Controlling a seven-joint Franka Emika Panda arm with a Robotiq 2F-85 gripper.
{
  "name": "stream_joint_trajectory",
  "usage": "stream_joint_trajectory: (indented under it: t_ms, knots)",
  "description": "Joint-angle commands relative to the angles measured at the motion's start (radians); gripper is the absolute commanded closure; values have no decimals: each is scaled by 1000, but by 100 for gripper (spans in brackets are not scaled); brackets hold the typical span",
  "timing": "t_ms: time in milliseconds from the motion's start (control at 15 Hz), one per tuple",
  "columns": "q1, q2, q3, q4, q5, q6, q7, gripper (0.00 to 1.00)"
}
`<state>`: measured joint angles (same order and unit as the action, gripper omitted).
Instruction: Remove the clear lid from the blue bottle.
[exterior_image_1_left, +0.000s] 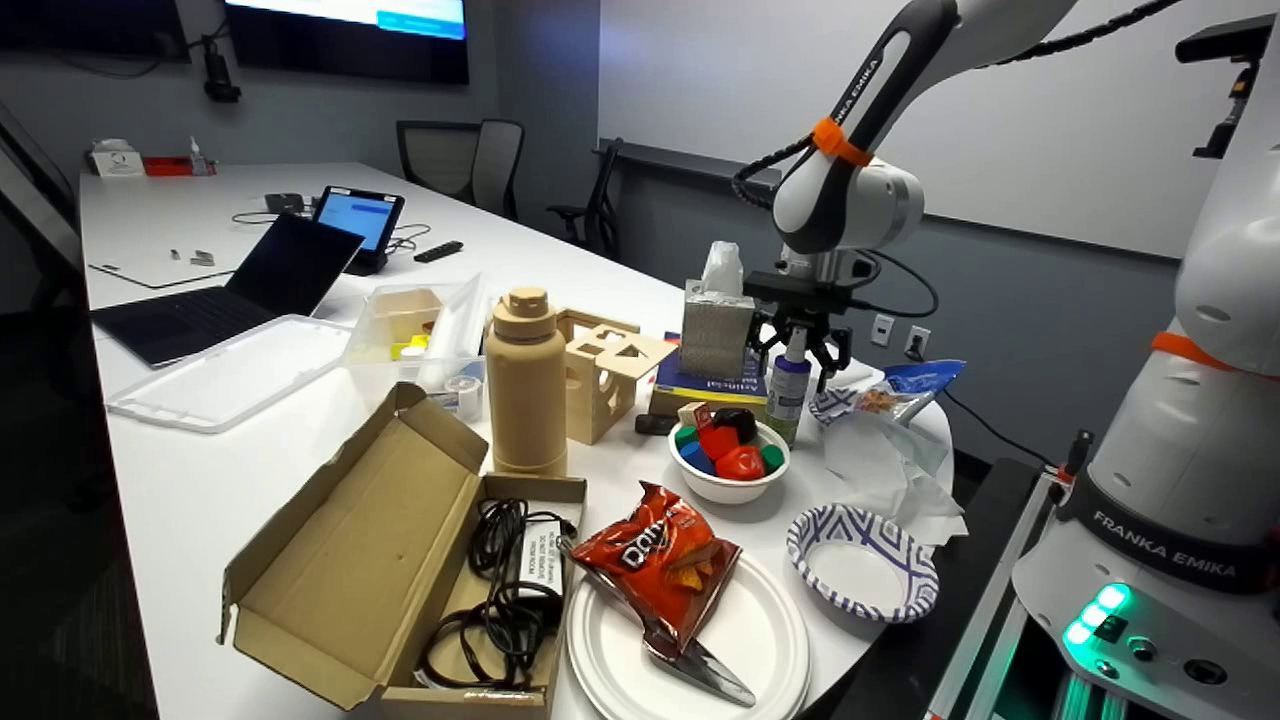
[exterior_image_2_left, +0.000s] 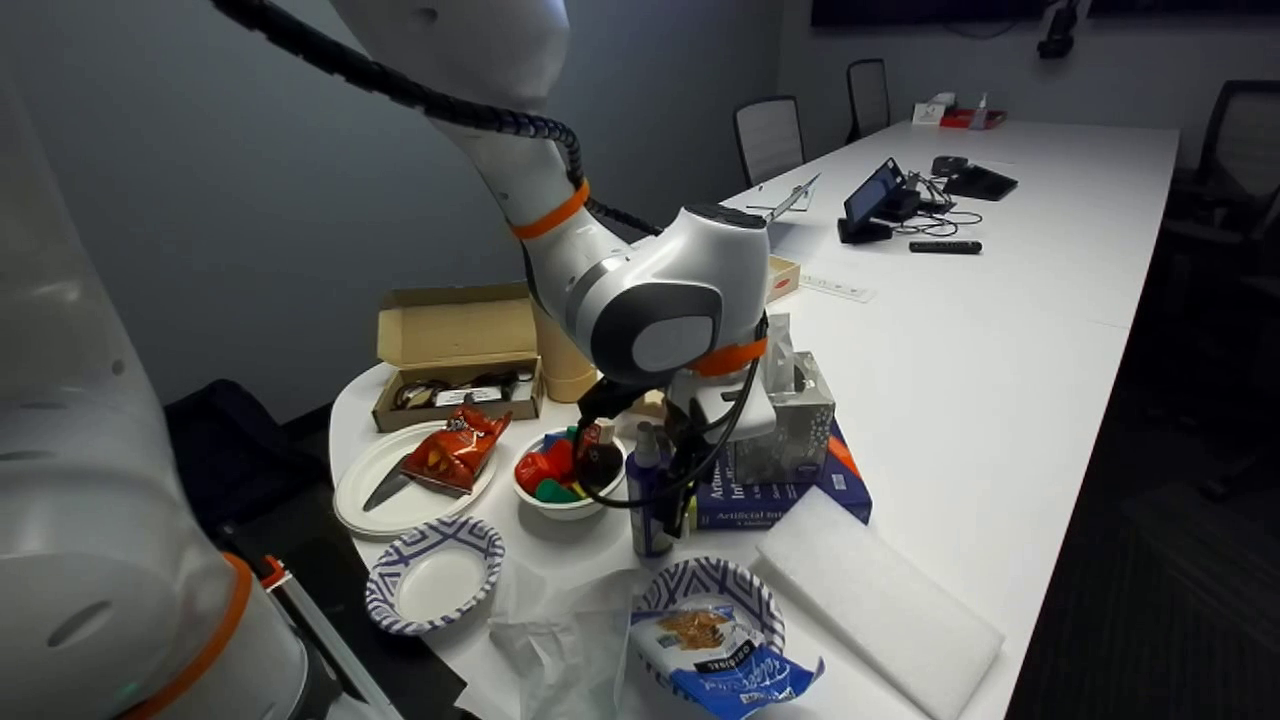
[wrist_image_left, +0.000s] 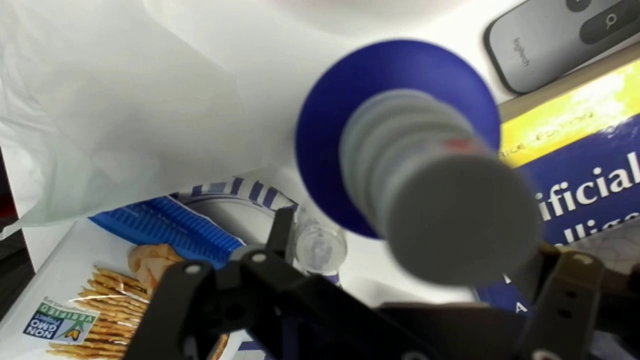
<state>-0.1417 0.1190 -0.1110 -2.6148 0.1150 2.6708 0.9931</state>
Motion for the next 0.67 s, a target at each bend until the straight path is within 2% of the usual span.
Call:
stream_joint_trajectory:
  t_ms: [0,133,467,600]
  knots:
    - [19,59,-15,14,24,71,-31,0]
    - [33,88,-25,9,-7,123,-13,0]
    - [53,143,-22,9,29,218,-46,0]
    - [70,151,-40,7,13,238,-42,0]
